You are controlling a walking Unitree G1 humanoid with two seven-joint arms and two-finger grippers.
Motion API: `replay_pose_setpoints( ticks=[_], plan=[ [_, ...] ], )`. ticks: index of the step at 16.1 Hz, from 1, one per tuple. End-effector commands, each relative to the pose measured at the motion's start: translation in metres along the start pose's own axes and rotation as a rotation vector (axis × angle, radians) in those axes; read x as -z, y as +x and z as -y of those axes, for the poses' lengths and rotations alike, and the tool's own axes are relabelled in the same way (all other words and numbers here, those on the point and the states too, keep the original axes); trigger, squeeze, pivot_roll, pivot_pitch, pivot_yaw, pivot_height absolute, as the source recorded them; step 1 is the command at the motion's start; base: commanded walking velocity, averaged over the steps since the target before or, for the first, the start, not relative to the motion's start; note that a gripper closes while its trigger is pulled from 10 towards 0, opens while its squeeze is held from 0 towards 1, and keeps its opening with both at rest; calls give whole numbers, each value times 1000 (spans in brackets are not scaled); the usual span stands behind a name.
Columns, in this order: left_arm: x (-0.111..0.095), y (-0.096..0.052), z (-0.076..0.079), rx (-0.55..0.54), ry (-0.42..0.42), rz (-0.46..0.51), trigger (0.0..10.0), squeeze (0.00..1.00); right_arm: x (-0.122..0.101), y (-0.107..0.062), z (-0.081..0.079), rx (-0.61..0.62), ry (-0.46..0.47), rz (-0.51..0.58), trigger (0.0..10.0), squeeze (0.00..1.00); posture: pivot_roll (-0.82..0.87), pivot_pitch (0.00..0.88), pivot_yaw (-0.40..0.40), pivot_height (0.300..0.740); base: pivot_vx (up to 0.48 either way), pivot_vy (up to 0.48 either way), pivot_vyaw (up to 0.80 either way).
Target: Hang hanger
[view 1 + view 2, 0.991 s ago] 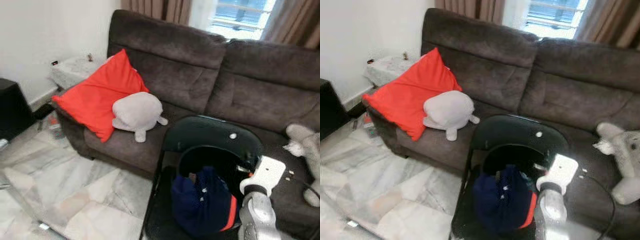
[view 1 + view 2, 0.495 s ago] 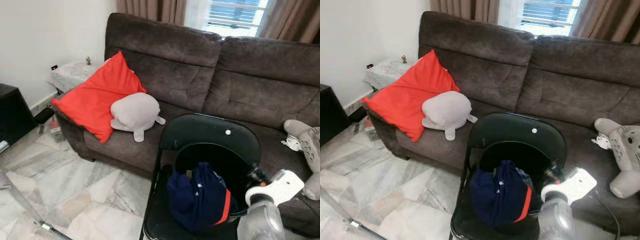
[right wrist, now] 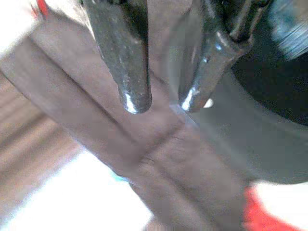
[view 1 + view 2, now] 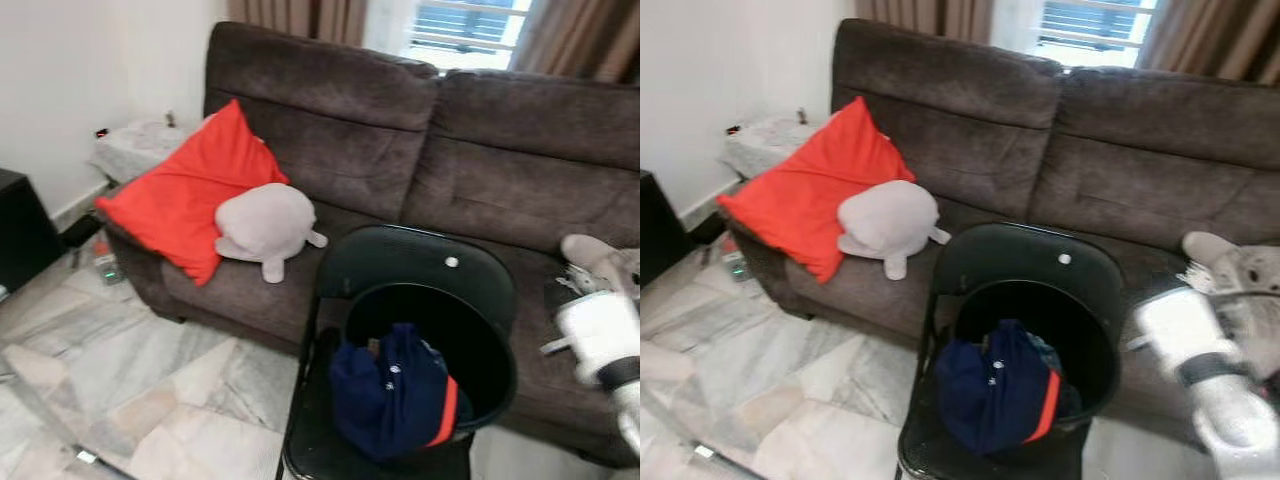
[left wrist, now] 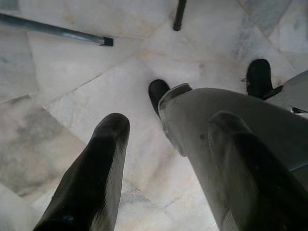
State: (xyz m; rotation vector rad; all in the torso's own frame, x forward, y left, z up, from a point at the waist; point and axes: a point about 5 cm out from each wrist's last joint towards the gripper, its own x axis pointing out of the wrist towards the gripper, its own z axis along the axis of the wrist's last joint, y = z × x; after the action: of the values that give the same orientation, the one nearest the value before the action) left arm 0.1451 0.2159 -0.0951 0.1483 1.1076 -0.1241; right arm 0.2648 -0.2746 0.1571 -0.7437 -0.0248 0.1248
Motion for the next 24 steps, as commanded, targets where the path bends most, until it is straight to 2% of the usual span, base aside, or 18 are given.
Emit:
replay_pose_setpoints(
  ticks=[1, 2, 3, 4, 6, 7, 8, 10, 18, 21, 24],
  plan=[
    [3, 0, -1, 3, 8, -16, 10000, 0, 6, -1, -11, -130, -55, -1, 10000, 0, -87, 1, -43, 740, 0, 0, 0],
    [2, 0, -1, 3, 7, -16, 10000, 0, 9, 0, -20, -214, -137, 11, 10000, 0, -85, 1, -41, 740, 0, 0, 0],
    [2, 0, -1, 2, 7, -16, 10000, 0, 12, 0, -26, -263, -180, 13, 10000, 737, -86, 0, -39, 740, 0, 0, 0],
    [2, 0, -1, 2, 7, -16, 10000, 0, 20, -3, -40, -374, -271, 22, 10000, 1000, -79, 0, -38, 740, 0, 0, 0],
    [2, 0, -1, 2, 7, -17, 10000, 0, 28, -3, -49, -438, -360, 16, 10000, 1000, -77, 0, -35, 740, 0, 0, 0],
    [2, 0, -1, 5, 8, -19, 10000, 0, 42, -6, -63, -534, -467, -11, 10000, 0, -76, 0, -34, 740, 0, 0, 0],
    [2, 0, -1, 7, 10, -20, 10000, 0, 49, -7, -67, -557, -521, -29, 10000, 0, -73, 0, -32, 740, 0, 0, 0],
    [3, 0, -1, 9, 11, -21, 10000, 0, 60, -1, -67, -522, -518, -84, 10000, 0, -68, 0, -28, 740, 0, 0, 0],
    [4, -1, -2, 13, 22, -25, 10000, 0, 65, 3, -86, -579, -530, -30, 10000, 0, -61, 0, -23, 740, 0, 0, 0],
    [4, -1, -2, 13, 20, -25, 10000, 0, 65, 4, -87, -594, -515, -17, 10000, 0, -60, 0, -24, 740, 0, 0, 0],
    [4, -1, -2, 16, 21, -26, 10000, 0, 65, 4, -83, -599, -541, -10, 10000, 0, -62, 0, -25, 740, 0, 0, 0]
  ],
)
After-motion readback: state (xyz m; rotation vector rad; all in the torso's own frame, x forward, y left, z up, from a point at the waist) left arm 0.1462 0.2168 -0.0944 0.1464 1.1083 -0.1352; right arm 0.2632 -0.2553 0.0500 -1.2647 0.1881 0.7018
